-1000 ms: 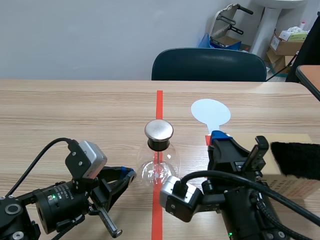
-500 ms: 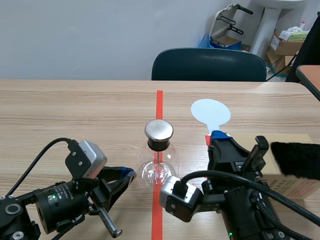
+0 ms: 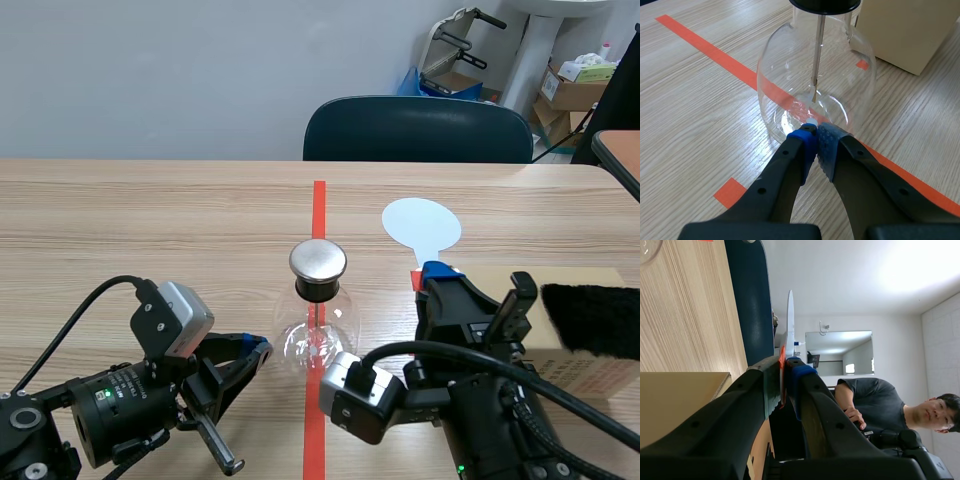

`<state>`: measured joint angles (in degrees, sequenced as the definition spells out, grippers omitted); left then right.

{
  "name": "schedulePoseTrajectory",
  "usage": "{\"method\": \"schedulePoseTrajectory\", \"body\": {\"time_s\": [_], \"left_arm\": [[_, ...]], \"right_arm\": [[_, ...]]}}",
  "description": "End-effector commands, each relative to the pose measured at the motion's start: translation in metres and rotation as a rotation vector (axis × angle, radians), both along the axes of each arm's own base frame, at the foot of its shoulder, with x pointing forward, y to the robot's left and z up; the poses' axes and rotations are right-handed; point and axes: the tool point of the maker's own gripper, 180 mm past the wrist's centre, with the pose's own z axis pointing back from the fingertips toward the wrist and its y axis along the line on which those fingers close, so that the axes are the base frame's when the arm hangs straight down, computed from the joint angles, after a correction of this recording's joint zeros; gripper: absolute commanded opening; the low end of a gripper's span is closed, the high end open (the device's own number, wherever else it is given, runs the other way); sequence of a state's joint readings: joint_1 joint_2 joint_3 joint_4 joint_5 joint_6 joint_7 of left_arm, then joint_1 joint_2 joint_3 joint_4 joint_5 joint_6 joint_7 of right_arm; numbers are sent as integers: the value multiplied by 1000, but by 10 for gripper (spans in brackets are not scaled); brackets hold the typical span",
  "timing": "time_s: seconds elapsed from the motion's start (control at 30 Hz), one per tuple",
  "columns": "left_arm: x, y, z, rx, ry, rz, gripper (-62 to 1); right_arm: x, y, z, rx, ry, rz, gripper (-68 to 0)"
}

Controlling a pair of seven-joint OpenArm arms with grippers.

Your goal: Do the electroscope experiment

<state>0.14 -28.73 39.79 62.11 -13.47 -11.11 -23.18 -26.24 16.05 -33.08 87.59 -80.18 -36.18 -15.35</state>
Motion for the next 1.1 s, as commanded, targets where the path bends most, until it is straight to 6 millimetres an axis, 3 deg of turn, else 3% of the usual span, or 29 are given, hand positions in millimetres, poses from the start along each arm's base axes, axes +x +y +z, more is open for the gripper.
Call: {"method": "schedulePoseTrajectory", "body": {"time_s": [0.0, 0.4, 0.9, 1.07], "left_arm": [[3, -4, 8, -26, -18, -3, -567], [3, -4, 8, -26, -18, -3, -567], [3, -4, 8, -26, -18, -3, -567], [3, -4, 8, -26, -18, -3, -567]], "right_arm": [[5, -3, 11, -1, -42, -4, -665], [5, 0, 11, -2, -43, 15, -665], [-16, 50, 12, -18, -57, 313, -665], [-21, 58, 12, -21, -60, 368, -665]]}}
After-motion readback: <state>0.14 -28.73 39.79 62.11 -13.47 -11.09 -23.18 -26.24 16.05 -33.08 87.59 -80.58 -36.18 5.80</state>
